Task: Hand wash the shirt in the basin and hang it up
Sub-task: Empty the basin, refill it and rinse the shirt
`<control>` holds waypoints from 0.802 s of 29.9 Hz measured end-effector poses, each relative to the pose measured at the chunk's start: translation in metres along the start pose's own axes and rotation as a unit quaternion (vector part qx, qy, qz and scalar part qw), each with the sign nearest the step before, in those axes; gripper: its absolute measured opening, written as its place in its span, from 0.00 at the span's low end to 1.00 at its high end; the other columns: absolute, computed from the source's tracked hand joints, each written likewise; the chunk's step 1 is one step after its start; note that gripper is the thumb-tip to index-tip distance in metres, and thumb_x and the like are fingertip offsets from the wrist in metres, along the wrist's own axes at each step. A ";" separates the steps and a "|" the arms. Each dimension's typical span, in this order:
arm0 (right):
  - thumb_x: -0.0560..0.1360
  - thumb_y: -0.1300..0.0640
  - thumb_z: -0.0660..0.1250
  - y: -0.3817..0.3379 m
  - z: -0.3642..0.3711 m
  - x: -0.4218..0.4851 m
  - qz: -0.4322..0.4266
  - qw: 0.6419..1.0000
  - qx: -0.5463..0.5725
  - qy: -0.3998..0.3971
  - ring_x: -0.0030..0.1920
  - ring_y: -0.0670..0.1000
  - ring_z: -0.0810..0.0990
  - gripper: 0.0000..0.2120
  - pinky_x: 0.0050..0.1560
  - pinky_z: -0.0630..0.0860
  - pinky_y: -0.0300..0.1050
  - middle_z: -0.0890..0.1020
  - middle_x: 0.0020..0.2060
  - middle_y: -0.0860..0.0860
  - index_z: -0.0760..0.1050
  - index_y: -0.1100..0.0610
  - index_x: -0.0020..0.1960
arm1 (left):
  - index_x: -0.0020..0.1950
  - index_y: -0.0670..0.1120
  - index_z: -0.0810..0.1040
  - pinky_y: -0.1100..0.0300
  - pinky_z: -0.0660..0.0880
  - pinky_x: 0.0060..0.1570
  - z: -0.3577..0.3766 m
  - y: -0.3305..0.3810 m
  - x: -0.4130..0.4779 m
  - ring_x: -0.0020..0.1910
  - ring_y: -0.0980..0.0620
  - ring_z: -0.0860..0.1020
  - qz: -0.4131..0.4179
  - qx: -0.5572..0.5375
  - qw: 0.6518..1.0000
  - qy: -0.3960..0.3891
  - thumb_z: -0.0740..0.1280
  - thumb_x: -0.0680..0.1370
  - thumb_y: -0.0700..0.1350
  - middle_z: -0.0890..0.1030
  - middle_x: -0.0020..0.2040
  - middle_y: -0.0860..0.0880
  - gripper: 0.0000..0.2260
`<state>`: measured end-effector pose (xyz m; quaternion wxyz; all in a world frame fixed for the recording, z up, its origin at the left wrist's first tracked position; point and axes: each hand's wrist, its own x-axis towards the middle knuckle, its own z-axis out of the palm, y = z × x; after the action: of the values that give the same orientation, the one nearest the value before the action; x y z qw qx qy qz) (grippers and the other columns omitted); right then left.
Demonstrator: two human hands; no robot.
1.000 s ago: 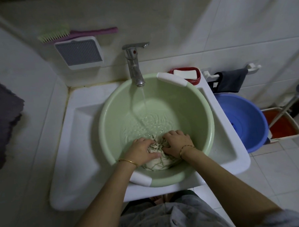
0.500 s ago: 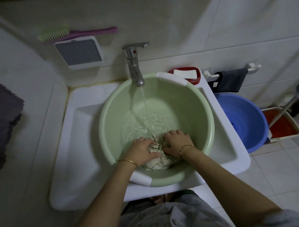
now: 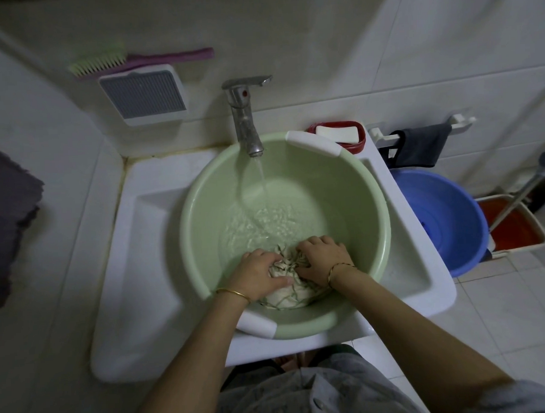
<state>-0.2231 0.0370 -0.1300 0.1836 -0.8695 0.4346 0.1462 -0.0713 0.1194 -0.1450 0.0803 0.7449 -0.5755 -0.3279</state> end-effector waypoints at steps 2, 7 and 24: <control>0.74 0.44 0.63 0.000 0.000 0.000 -0.001 1.000 0.001 0.000 0.68 0.56 0.64 0.25 0.62 0.65 0.52 0.69 0.67 0.52 0.66 0.50 0.69 | 0.66 0.49 0.74 0.62 0.62 0.62 0.000 0.000 0.000 0.63 0.46 0.70 -0.002 0.001 1.000 0.001 0.71 0.71 0.58 0.74 0.62 0.45 0.27; 0.74 0.44 0.62 0.000 0.000 0.000 -0.001 1.000 -0.003 0.000 0.67 0.56 0.65 0.25 0.62 0.65 0.53 0.69 0.67 0.52 0.66 0.51 0.69 | 0.66 0.50 0.74 0.61 0.63 0.63 0.000 0.000 0.000 0.63 0.46 0.70 -0.001 0.000 1.000 -0.004 0.71 0.71 0.58 0.74 0.62 0.46 0.26; 0.75 0.44 0.62 -0.001 -0.001 0.000 -0.001 1.000 -0.003 -0.001 0.68 0.56 0.65 0.25 0.62 0.65 0.52 0.69 0.67 0.52 0.66 0.52 0.69 | 0.65 0.50 0.74 0.63 0.63 0.62 0.002 -0.002 0.000 0.62 0.47 0.71 0.004 -0.007 1.000 0.002 0.72 0.70 0.58 0.74 0.61 0.45 0.26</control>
<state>-0.2222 0.0372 -0.1289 0.1810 -0.8705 0.4332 0.1479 -0.0702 0.1204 -0.1475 0.0872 0.7428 -0.5758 -0.3303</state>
